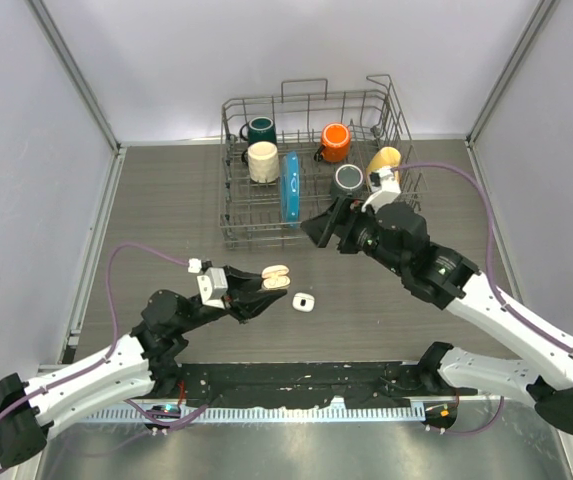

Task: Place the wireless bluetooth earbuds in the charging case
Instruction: Close the charging case.

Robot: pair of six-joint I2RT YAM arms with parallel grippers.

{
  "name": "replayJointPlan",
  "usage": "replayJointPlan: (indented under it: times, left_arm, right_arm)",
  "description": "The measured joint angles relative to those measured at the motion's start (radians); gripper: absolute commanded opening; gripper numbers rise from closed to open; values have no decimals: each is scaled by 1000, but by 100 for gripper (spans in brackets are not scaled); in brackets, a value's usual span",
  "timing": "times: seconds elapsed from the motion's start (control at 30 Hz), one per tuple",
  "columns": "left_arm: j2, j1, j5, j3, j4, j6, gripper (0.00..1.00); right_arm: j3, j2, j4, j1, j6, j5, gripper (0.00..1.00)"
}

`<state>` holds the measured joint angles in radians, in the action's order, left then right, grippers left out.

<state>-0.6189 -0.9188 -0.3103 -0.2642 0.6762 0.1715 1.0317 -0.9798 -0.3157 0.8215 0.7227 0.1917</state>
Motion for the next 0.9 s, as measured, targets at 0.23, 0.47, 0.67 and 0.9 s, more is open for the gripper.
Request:
replayJointPlan:
  times: [0.23,0.47,0.67,0.9]
  left_arm:
    - [-28,0,-31,-24,-32,-20,0]
    - [-76,0,-34,-27,-31,-23,0]
    - [-111,0,-42,-27,-27,-22,0]
    - [-138,-9,-42,-28,-14,-21,0]
  right_arm:
    - [-30,-61,33,0,-14,-202,88]
    - [-51,-92,59,0,-29,-336,88]
    - [-107,-80,56,-2,-64,-416,88]
    - [-163,31,34,-7,-122,-495,88]
